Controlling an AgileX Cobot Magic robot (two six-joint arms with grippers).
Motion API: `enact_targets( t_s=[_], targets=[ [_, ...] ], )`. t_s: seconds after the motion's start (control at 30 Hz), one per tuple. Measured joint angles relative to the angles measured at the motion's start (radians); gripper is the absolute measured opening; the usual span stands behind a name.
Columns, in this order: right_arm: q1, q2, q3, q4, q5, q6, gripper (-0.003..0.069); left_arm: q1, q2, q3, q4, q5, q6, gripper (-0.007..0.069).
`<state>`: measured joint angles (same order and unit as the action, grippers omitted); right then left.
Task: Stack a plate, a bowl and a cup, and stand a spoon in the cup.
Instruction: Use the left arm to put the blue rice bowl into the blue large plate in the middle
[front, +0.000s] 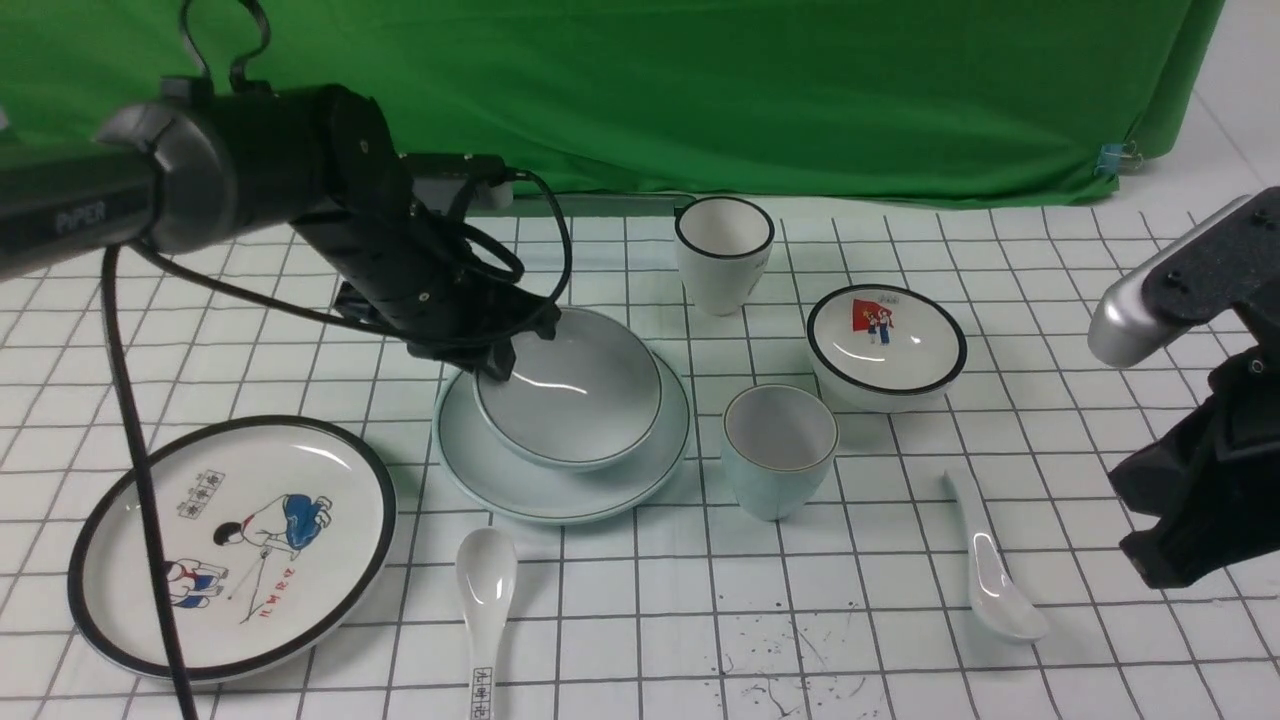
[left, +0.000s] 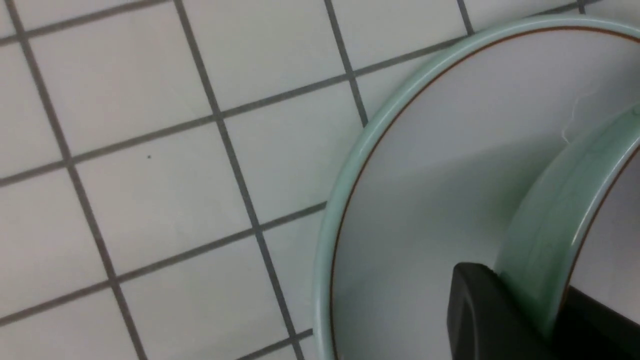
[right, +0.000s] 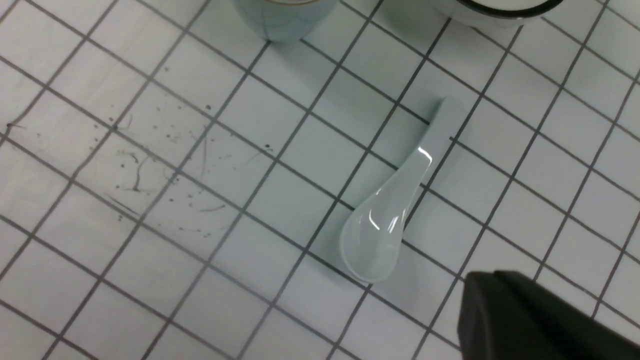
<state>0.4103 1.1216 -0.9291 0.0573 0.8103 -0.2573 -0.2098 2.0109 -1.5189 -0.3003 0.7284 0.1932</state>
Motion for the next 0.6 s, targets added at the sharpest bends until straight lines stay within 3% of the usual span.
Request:
enact_targets(
  t_s=[0.17, 0.3, 0.33, 0.37, 0.5, 0.53, 0.6],
  targets=[
    [0.001, 0.047, -0.027, 0.0, 0.013, 0.0, 0.0013, 0.0, 0.0, -0.001, 0.012, -0.007, 0.001, 0.0039],
    [0.004, 0.094, -0.096, 0.0, 0.051, 0.0, 0.0013, 0.0, 0.0, -0.001, 0.022, -0.006, 0.001, 0.016],
    [0.005, 0.096, -0.1, 0.0, 0.052, 0.0, 0.0013, 0.0, 0.0, -0.001, 0.022, -0.006, 0.001, 0.016],
    [0.005, 0.118, -0.132, 0.0, 0.064, -0.001, 0.0013, 0.0, 0.0, -0.001, 0.022, -0.006, 0.001, 0.0232],
    [0.005, 0.164, -0.205, 0.0, 0.078, -0.002, 0.0015, 0.0, -0.029, -0.021, 0.048, 0.032, 0.0, 0.0349],
    [0.005, 0.167, -0.214, 0.0, 0.08, -0.002, 0.0016, 0.0, -0.032, -0.023, 0.05, 0.032, 0.0, 0.0354],
    [0.005, 0.22, -0.289, 0.001, 0.111, -0.001, 0.0051, 0.0, -0.103, -0.053, 0.085, 0.068, -0.001, 0.0405]
  ],
)
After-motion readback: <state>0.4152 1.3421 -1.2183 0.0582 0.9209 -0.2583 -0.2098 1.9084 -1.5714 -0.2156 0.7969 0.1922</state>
